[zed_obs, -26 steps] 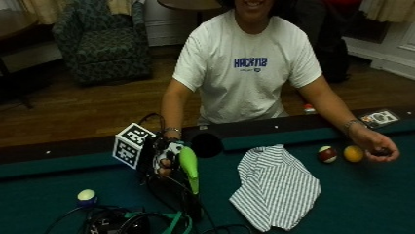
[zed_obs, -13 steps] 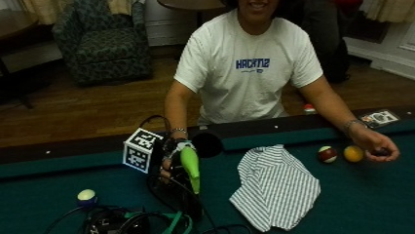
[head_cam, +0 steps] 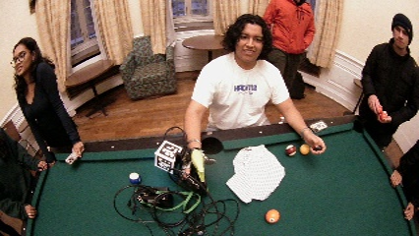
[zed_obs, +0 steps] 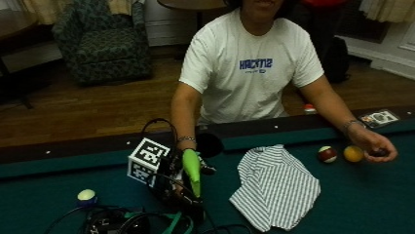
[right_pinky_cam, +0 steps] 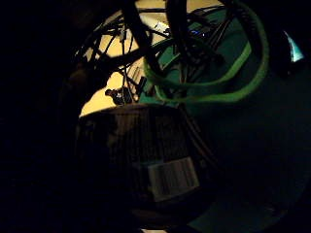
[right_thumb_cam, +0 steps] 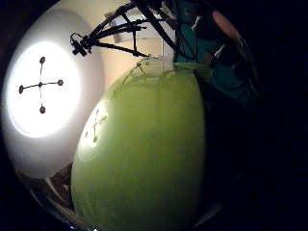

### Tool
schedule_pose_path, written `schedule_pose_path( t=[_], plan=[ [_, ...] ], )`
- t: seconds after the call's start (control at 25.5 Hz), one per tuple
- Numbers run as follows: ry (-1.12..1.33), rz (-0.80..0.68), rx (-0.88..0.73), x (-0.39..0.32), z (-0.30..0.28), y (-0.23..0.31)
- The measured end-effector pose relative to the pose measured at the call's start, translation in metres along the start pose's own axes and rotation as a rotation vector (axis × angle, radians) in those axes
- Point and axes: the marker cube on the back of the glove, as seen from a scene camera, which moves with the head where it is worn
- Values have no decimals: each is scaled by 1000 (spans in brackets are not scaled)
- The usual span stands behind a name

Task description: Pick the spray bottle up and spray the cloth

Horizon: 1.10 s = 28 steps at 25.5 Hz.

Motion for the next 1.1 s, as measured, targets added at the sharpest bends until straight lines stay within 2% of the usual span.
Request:
schedule_pose_path(
  t=[0.16, 0.39, 0.55, 0.86, 1.1],
  plan=[
    [-59, -18, 15, -26, 12, -13],
    [-130, -93, -49, -48, -6, 13],
    [-146, -189, -82, -107, -21, 32],
    [-22, -287, -124, -232, -56, 63],
    [177, -325, -229, -292, -66, 74]
  ],
)
